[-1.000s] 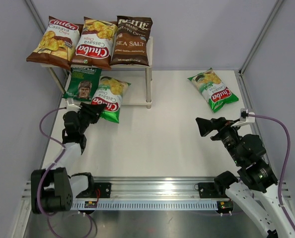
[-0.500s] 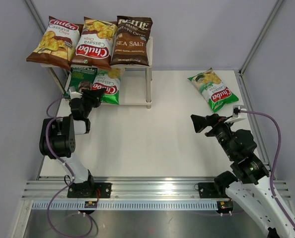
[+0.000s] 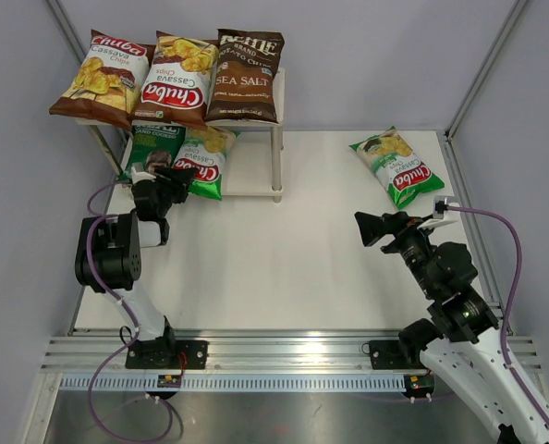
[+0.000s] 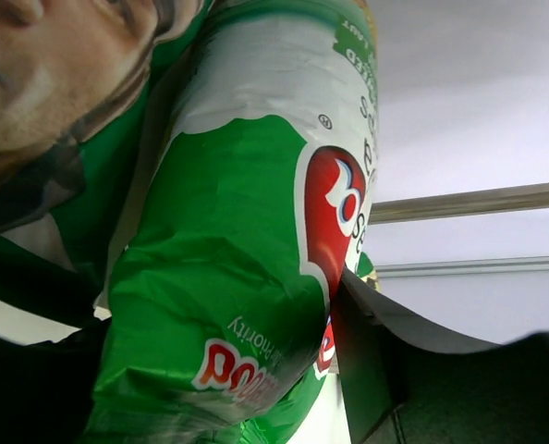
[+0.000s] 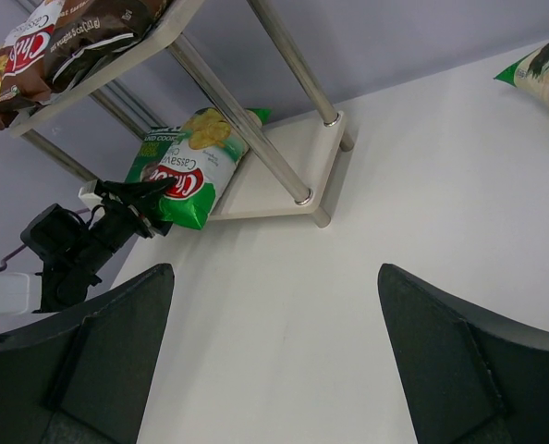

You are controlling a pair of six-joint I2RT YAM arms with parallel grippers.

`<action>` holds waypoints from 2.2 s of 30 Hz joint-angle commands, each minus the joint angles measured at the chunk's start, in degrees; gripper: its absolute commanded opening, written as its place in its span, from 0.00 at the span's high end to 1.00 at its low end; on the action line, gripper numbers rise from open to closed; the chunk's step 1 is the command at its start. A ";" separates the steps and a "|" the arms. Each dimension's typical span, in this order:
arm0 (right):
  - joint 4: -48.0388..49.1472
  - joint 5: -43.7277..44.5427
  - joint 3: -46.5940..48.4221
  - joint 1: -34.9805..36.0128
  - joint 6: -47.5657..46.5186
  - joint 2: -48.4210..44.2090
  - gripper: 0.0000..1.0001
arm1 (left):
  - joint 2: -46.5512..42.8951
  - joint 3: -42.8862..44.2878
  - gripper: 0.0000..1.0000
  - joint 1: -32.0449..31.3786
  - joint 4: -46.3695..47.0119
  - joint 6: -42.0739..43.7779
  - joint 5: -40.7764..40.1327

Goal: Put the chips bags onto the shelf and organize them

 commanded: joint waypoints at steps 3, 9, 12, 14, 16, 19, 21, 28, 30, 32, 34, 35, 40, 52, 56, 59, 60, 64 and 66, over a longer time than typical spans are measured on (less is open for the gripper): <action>3.06 0.43 -0.30 0.36 0.03 0.32 0.01 | -3.24 3.76 0.45 -0.98 -5.76 4.99 -3.77; 2.45 0.51 0.14 0.36 -0.14 2.43 0.01 | -7.81 4.73 0.57 -3.89 -16.76 7.55 -11.60; 2.09 0.25 0.40 0.36 0.12 3.40 0.01 | -8.25 5.26 0.62 -3.89 -19.39 5.97 -13.53; 2.09 0.34 0.40 0.45 0.12 3.66 0.01 | -8.26 5.79 0.62 -3.89 -20.98 5.09 -14.85; 2.09 0.51 0.40 0.36 0.12 3.75 0.01 | -7.82 6.49 0.63 -3.89 -21.42 4.82 -14.68; 1.92 0.95 0.40 0.36 -0.05 3.75 0.00 | -7.46 7.46 0.58 -3.89 -23.08 4.73 -15.20; 1.92 1.13 0.58 0.36 -0.05 3.92 0.01 | -7.38 7.37 0.51 -3.80 -23.26 4.91 -15.56; -2.90 2.01 4.00 0.36 -1.89 9.44 0.00 | -11.94 5.88 0.30 -3.80 -27.21 6.66 -17.40; -4.41 1.75 6.11 0.36 -2.34 11.91 0.01 | -14.05 5.79 0.18 -3.80 -29.06 7.28 -18.02; -6.43 1.22 7.95 0.36 -3.13 15.78 0.00 | -16.06 5.96 0.10 -3.80 -31.61 8.33 -20.47; -8.44 1.48 9.97 0.19 -3.30 19.98 0.01 | -17.30 6.14 0.01 -3.80 -34.06 9.38 -21.44; -8.89 1.57 10.42 0.01 -3.13 21.23 0.01 | -18.00 6.23 0.01 -3.80 -34.95 9.74 -21.97; -9.86 -2.46 12.88 -4.63 -1.55 27.73 0.01 | -23.54 6.85 0.01 -3.10 -43.12 10.88 -24.52; -4.33 -10.13 12.71 -24.32 4.08 36.17 0.01 | -39.45 9.47 0.01 -0.20 -61.04 20.71 -21.81; -2.84 -8.28 13.24 -31.52 5.04 40.13 0.01 | -46.63 8.53 0.01 -2.03 -64.92 23.80 -16.36; 3.65 -8.80 9.73 -38.29 9.77 41.98 0.01 | -51.92 6.06 0.01 -4.06 -67.03 24.86 -14.60; 8.72 -10.37 8.50 -42.23 12.40 43.37 0.01 | -55.33 4.31 0.01 -5.37 -68.08 25.12 -14.07; 24.37 -23.34 2.53 -49.19 19.45 50.05 0.01 | -60.37 2.10 0.01 -9.68 -70.81 27.49 -9.07; 32.37 -28.90 2.33 -50.61 21.64 55.66 0.00 | -61.42 2.27 0.01 -13.37 -73.26 29.24 -8.01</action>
